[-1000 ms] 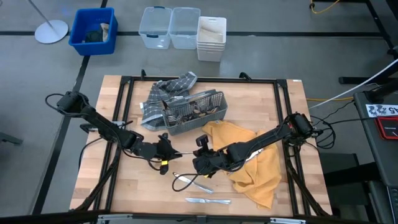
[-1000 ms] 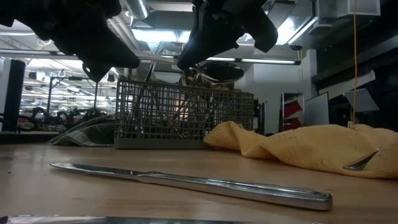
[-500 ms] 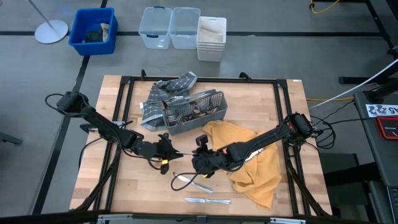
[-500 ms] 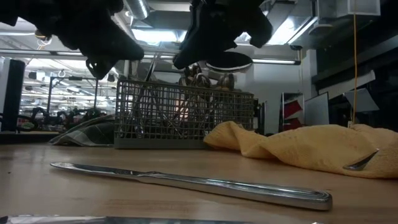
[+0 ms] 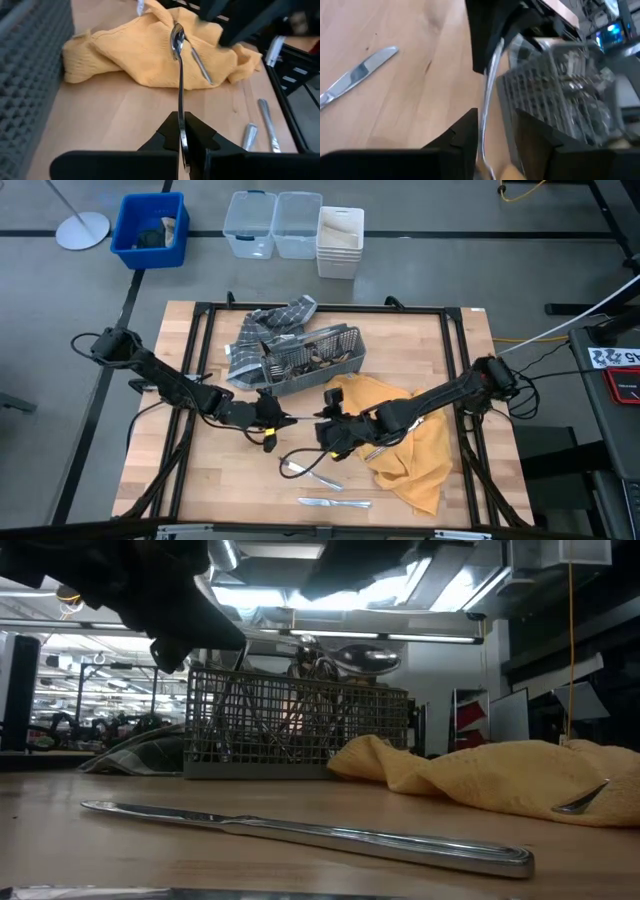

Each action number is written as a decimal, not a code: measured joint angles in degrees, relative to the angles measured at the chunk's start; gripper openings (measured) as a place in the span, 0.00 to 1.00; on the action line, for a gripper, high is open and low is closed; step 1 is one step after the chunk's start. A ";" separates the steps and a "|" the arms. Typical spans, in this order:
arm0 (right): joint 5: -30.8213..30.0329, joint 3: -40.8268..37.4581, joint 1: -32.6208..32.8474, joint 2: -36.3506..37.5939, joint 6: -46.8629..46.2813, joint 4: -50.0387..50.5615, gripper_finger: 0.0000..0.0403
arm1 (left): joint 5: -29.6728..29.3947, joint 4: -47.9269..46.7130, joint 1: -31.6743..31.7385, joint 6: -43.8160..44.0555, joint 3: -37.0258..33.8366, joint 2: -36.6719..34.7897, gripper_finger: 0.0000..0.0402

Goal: Sort silverware
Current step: Put the silver spoon into the gray silverware basket

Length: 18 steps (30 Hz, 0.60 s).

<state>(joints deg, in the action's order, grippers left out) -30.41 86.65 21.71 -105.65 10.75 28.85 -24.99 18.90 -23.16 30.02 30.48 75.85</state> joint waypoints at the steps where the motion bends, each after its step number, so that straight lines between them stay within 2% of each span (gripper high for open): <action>1: -0.01 -0.02 0.00 1.08 -1.01 1.75 0.30 | -0.05 0.08 0.44 -0.02 0.00 0.00 0.00; 5: -0.06 0.01 0.00 5.99 -6.79 12.12 0.30 | -0.75 2.40 2.39 -0.02 -0.02 0.00 0.00; 10: -1.67 -0.01 0.02 11.27 -13.97 25.57 0.30 | -4.29 6.07 4.37 -1.82 -0.02 0.00 0.00; 15: -7.95 -1.02 1.68 15.02 -23.71 38.31 0.30 | -5.77 8.05 5.37 -1.90 -0.04 0.00 0.00; 18: -14.42 -6.28 4.03 18.80 -29.92 40.81 0.30 | -6.65 9.24 5.38 -1.92 -0.07 0.00 0.00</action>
<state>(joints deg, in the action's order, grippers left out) -44.82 80.36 25.75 -86.85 -19.17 69.66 -31.64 28.13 -17.78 28.10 30.41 75.85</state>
